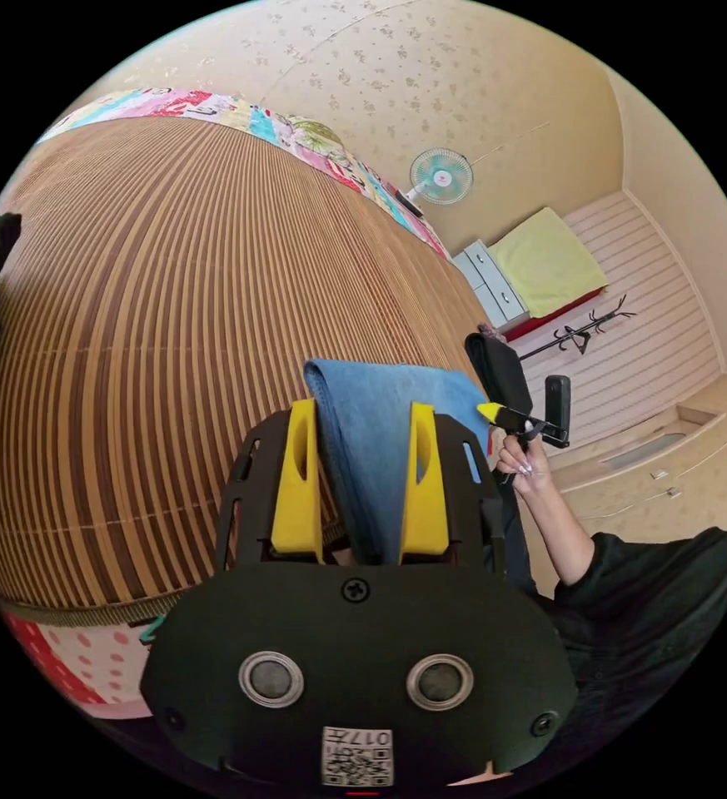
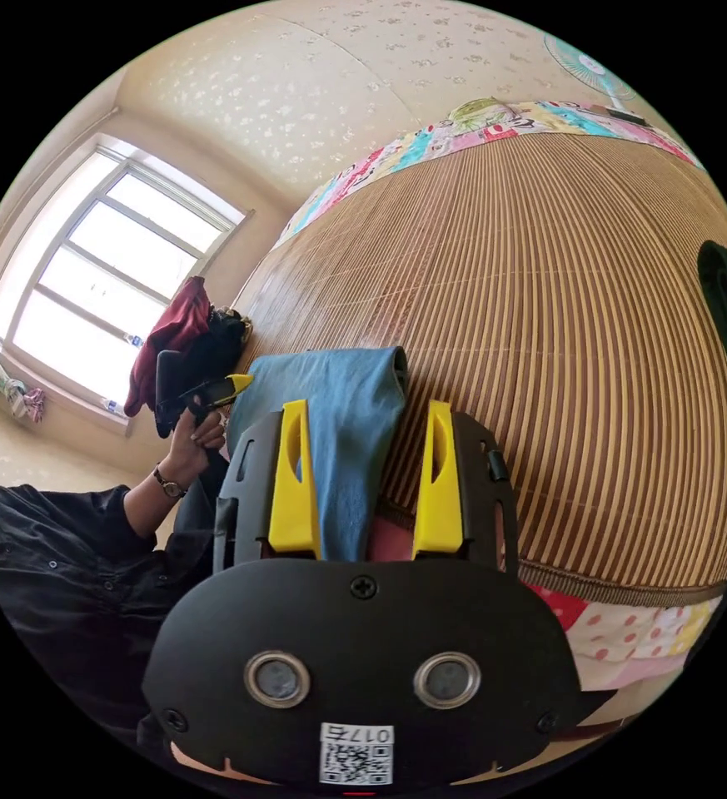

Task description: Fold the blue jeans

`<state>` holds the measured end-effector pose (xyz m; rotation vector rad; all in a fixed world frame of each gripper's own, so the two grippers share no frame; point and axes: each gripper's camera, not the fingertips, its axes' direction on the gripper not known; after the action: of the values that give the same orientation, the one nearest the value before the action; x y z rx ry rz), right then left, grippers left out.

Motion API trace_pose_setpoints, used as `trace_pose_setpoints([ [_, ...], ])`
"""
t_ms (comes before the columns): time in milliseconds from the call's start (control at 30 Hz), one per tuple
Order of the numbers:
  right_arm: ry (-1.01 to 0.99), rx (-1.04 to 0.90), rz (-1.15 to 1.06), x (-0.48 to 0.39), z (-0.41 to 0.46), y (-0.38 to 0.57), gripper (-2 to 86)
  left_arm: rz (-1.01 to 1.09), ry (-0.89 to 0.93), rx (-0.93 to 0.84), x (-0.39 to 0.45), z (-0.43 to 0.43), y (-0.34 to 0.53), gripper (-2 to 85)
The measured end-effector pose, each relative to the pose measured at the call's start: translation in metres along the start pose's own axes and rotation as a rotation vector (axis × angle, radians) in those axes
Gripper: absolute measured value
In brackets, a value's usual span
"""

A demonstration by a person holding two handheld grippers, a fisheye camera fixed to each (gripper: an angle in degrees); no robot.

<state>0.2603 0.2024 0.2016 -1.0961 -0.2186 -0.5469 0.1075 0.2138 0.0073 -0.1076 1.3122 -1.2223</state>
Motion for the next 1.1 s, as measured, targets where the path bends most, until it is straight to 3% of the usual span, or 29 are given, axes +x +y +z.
trace_pose_setpoints([
  [133,0.059,0.029,-0.035,-0.019,0.016,0.032,8.6,-0.044,-0.006,0.054,-0.003,-0.005,0.029,9.9],
  [267,-0.054,0.111,0.010,-0.019,0.001,0.036,2.9,-0.012,-0.013,0.104,0.008,-0.020,0.034,6.0],
  [433,-0.007,0.139,-0.079,-0.050,-0.020,0.015,1.0,0.048,-0.069,0.176,0.038,-0.054,0.018,5.4],
  [533,-0.013,0.172,-0.083,-0.053,-0.030,-0.013,1.3,0.042,-0.051,0.230,0.038,-0.071,-0.010,5.5],
  [733,0.026,0.159,0.030,-0.007,-0.014,-0.080,8.6,-0.091,-0.046,0.143,-0.027,-0.058,-0.092,9.2],
  [900,-0.074,0.227,0.094,0.017,-0.030,-0.053,12.4,-0.106,0.058,0.237,-0.051,-0.094,-0.063,10.9],
  [1100,-0.066,0.139,0.167,0.041,0.002,0.003,14.4,-0.102,0.051,0.072,-0.051,-0.060,-0.012,14.3],
])
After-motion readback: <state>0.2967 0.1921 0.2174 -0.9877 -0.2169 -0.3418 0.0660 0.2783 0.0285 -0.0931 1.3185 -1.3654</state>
